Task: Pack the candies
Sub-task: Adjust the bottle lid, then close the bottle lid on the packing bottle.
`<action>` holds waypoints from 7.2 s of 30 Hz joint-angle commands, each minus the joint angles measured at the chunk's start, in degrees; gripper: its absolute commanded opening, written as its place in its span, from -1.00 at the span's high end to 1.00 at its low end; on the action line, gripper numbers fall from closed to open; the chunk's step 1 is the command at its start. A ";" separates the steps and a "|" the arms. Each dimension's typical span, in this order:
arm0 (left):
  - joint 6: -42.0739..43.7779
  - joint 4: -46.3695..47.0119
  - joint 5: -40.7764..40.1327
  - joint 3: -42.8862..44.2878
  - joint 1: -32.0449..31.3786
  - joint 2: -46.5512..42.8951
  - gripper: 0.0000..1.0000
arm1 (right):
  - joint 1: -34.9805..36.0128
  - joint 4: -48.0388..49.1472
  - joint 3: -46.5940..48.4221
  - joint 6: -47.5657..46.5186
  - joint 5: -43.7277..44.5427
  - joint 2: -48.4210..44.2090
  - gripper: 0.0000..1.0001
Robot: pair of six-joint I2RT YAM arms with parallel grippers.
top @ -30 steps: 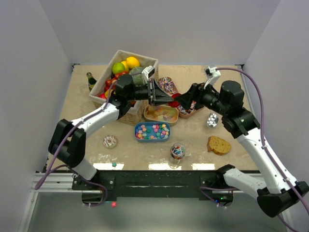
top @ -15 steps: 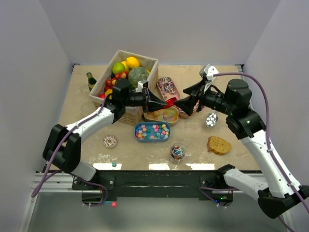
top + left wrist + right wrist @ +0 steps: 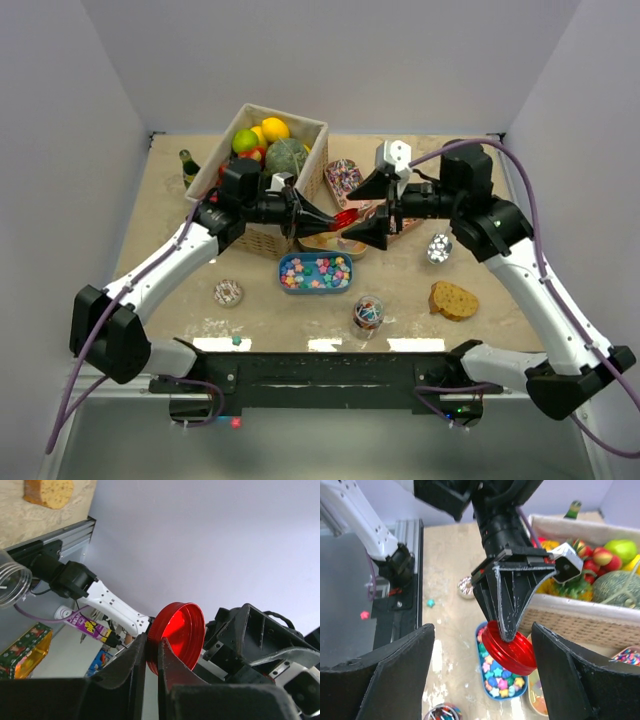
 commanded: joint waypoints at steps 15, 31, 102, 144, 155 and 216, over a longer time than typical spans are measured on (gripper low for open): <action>5.79 -14.38 1.33 6.00 0.26 -2.67 1.00 | 5.61 -8.52 0.58 -10.95 10.05 3.72 -0.51; 4.12 -5.61 2.48 4.94 0.26 -3.55 0.63 | 5.79 -4.65 0.14 -7.27 16.56 6.10 0.75; 82.96 -3.57 -29.34 9.34 -10.20 -7.33 -0.21 | -4.49 40.97 -23.94 96.27 8.39 2.76 1.00; 83.49 -16.75 -38.56 6.87 -36.74 6.64 0.02 | -5.99 -17.57 1.46 57.34 75.97 -12.18 -0.59; 83.31 -17.28 -43.75 7.13 -38.41 9.89 -0.01 | -5.99 -17.57 -1.27 58.57 74.48 -14.12 -0.59; 83.75 -17.46 -40.77 9.25 -40.52 6.57 -0.88 | -5.99 -24.34 -13.57 58.21 63.67 -20.01 -0.83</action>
